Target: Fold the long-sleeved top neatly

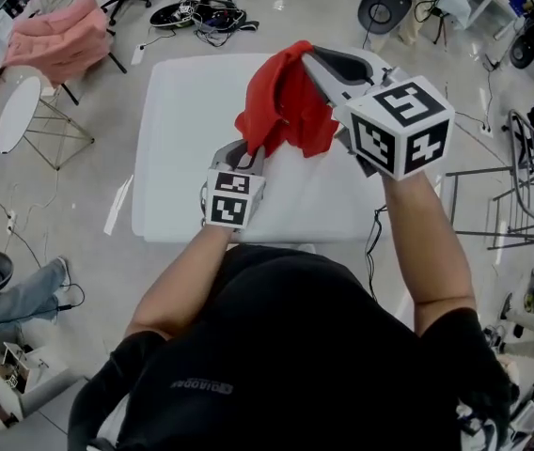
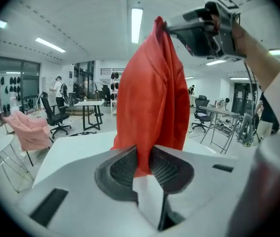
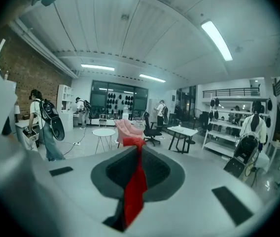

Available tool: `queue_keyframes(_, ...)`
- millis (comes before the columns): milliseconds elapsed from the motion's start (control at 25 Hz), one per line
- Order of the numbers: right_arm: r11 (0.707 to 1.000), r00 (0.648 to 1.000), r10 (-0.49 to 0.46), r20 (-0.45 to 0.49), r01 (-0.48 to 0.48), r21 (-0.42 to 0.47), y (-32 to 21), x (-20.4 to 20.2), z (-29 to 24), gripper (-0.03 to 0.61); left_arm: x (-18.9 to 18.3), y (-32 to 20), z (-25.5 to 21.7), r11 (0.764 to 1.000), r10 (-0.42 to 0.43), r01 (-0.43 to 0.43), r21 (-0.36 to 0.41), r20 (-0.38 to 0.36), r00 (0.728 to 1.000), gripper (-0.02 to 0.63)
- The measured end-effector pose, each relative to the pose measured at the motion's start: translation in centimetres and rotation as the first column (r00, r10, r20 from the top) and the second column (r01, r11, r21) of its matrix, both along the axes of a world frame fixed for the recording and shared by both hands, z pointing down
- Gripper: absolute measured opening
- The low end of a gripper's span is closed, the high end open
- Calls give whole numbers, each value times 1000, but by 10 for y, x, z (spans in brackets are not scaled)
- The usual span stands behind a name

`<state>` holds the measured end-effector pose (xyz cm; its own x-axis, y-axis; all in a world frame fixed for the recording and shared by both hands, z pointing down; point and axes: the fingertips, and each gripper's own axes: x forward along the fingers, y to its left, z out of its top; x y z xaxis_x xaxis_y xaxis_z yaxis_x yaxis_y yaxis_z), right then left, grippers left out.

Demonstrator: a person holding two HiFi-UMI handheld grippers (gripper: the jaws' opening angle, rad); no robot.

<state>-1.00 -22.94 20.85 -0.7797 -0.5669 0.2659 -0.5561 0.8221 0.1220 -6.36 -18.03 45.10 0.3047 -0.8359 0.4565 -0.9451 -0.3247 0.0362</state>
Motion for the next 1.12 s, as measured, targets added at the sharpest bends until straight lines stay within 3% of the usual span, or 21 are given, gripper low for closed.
queue_keyframes(240,974,988,37,-151,-70,-214,-43,28,107,32,-32,54,13,988,104,-125,-95,-195,975,44)
queue_keyframes(400,910,981,-35,-193,-49,-413,-50,24,197,34,-67,82,12,986,91,-108,-130,-129,987,44)
queue_keyframes(560,833,967,-165,-192,32,-552,-37,-7,266,35,-106,93,12,987,9,-23,-157,-88,996,44)
queue_keyframes(720,791,929,-286,-236,90,-605,-19,-52,315,36,-154,103,29,971,-122,104,-217,-72,990,43)
queue_keyframes(840,759,895,-373,-243,144,-635,-2,-84,339,41,-190,114,48,942,-223,198,-271,-64,973,43)
queue_keyframes(960,728,887,-420,-190,204,-655,4,-98,338,101,-208,122,71,917,-262,228,-329,-62,963,43)
queue_keyframes(1040,729,900,-413,-143,232,-644,-7,-94,318,126,-214,122,81,910,-271,234,-342,-63,960,43)
queue_keyframes(1120,753,914,-387,-118,240,-613,-24,-79,295,124,-216,118,87,907,-282,241,-346,-73,957,43)
